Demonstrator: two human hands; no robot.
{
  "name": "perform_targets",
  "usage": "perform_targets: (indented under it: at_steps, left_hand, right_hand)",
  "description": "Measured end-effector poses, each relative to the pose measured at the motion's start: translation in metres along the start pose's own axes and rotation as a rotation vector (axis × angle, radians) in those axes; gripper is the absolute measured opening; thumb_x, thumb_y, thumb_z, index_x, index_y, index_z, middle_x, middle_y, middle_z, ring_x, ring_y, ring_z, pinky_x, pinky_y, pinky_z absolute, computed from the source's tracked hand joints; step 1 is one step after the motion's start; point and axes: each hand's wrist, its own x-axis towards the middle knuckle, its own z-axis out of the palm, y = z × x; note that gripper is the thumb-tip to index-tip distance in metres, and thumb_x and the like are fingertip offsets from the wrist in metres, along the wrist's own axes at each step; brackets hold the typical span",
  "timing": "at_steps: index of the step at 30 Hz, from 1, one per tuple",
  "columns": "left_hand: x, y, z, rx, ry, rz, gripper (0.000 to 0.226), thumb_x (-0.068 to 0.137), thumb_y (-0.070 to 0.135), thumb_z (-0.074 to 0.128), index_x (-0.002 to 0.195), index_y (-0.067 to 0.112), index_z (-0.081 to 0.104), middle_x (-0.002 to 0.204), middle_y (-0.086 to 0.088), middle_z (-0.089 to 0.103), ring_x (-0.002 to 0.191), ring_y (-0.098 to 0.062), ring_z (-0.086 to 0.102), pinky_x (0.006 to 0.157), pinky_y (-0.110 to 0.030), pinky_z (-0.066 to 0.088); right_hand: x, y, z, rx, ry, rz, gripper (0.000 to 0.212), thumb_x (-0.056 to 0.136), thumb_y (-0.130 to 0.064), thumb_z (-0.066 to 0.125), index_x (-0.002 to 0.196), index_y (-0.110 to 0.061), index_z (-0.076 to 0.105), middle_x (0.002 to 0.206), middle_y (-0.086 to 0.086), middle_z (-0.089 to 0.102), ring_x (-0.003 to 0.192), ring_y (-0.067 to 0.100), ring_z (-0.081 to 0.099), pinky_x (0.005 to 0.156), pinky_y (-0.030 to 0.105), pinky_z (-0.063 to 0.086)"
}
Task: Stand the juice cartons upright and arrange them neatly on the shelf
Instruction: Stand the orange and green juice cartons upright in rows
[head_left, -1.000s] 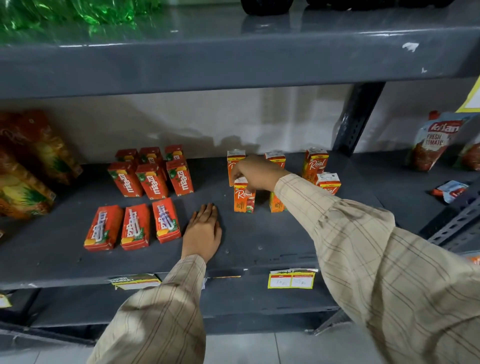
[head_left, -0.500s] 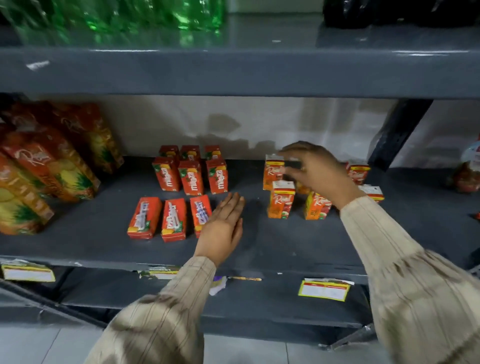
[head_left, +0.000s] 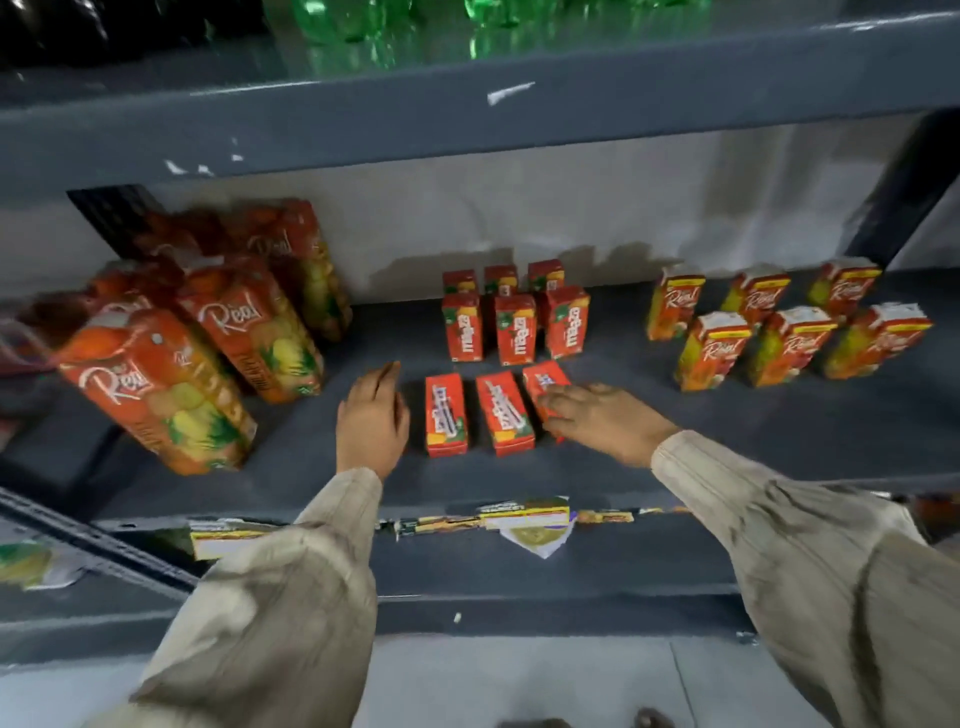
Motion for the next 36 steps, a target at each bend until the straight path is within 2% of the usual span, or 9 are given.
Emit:
perform_targets:
  at_steps: [3, 8, 12, 16, 20, 25, 30, 33, 36]
  left_hand:
    - [0.000, -0.011, 0.013, 0.057, -0.141, -0.028, 0.045, 0.085, 0.011, 0.048, 0.130, 0.008, 0.041, 0.135, -0.019, 0.048, 0.123, -0.035, 0.044, 0.097, -0.049, 0.040]
    - [0.001, -0.017, 0.031, 0.120, -0.247, 0.025, 0.043, 0.092, 0.017, 0.039, 0.133, 0.008, 0.035, 0.144, -0.016, 0.038, 0.134, -0.031, 0.030, 0.108, -0.048, 0.029]
    - [0.002, -0.020, 0.036, 0.119, -0.236, 0.039, 0.041, 0.092, 0.018, 0.039, 0.132, 0.006, 0.037, 0.143, -0.019, 0.039, 0.134, -0.032, 0.030, 0.110, -0.049, 0.027]
    - [0.002, -0.020, 0.039, 0.100, -0.210, 0.027, 0.040, 0.091, 0.016, 0.042, 0.129, 0.004, 0.042, 0.140, -0.022, 0.042, 0.132, -0.035, 0.034, 0.109, -0.051, 0.027]
    - [0.001, -0.018, 0.040, 0.064, -0.164, 0.016, 0.037, 0.089, 0.014, 0.047, 0.123, 0.002, 0.049, 0.134, -0.025, 0.048, 0.127, -0.039, 0.041, 0.106, -0.054, 0.031]
    - [0.001, -0.020, 0.040, 0.068, -0.163, 0.023, 0.037, 0.089, 0.015, 0.047, 0.124, 0.002, 0.048, 0.134, -0.024, 0.048, 0.127, -0.038, 0.040, 0.106, -0.053, 0.030]
    - [0.000, -0.020, 0.040, 0.081, -0.178, 0.020, 0.039, 0.090, 0.018, 0.044, 0.127, 0.005, 0.045, 0.138, -0.021, 0.045, 0.130, -0.035, 0.037, 0.109, -0.051, 0.027]
    - [0.000, -0.020, 0.039, 0.072, -0.183, 0.016, 0.040, 0.091, 0.018, 0.043, 0.128, 0.005, 0.044, 0.139, -0.020, 0.043, 0.132, -0.034, 0.035, 0.110, -0.050, 0.025]
    - [0.000, -0.021, 0.039, 0.071, -0.182, 0.018, 0.040, 0.091, 0.018, 0.043, 0.128, 0.005, 0.044, 0.139, -0.020, 0.044, 0.132, -0.034, 0.035, 0.110, -0.050, 0.026]
  right_hand:
    - [0.004, 0.000, 0.009, -0.061, -0.129, 0.024, 0.068, 0.031, -0.006, 0.094, 0.094, -0.020, 0.072, 0.115, 0.004, 0.070, 0.106, 0.024, 0.067, 0.069, 0.035, 0.059]
    - [0.007, 0.000, -0.007, -0.031, -0.111, 0.064, 0.057, 0.061, 0.005, 0.079, 0.112, -0.013, 0.064, 0.130, 0.010, 0.060, 0.117, 0.029, 0.059, 0.064, 0.036, 0.059]
    - [0.008, 0.001, -0.011, 0.075, -0.073, 0.323, 0.055, 0.084, -0.008, 0.062, 0.135, -0.013, 0.042, 0.142, 0.011, 0.046, 0.119, 0.030, 0.055, 0.073, 0.038, 0.054]
    - [0.025, 0.002, -0.028, 0.493, 0.235, 0.950, 0.039, 0.079, -0.041, 0.065, 0.099, -0.007, 0.064, 0.096, 0.013, 0.072, 0.083, 0.031, 0.068, 0.069, 0.033, 0.053]
    - [0.039, 0.002, -0.037, 0.716, 0.262, 1.218, 0.035, 0.072, -0.042, 0.072, 0.059, -0.014, 0.057, 0.079, 0.011, 0.072, 0.073, 0.027, 0.068, 0.063, 0.032, 0.055]
    - [0.043, 0.000, -0.042, 0.717, 0.198, 1.226, 0.042, 0.073, -0.051, 0.071, 0.066, -0.012, 0.060, 0.085, 0.010, 0.072, 0.078, 0.026, 0.069, 0.068, 0.031, 0.055]
    - [0.051, 0.009, -0.063, 0.438, 0.005, 1.250, 0.070, 0.071, -0.078, 0.047, 0.049, -0.012, 0.038, 0.051, 0.002, 0.043, 0.054, 0.020, 0.052, 0.049, 0.025, 0.042]
    - [0.064, 0.010, -0.064, 0.344, -0.143, 1.240, 0.076, 0.075, -0.081, 0.031, 0.052, -0.009, 0.044, 0.051, 0.002, 0.042, 0.044, 0.015, 0.042, 0.042, 0.020, 0.030]
    - [0.072, 0.014, -0.057, 0.337, -0.227, 1.237, 0.070, 0.078, -0.076, 0.039, 0.071, -0.009, 0.057, 0.058, 0.002, 0.047, 0.051, 0.015, 0.048, 0.043, 0.021, 0.029]
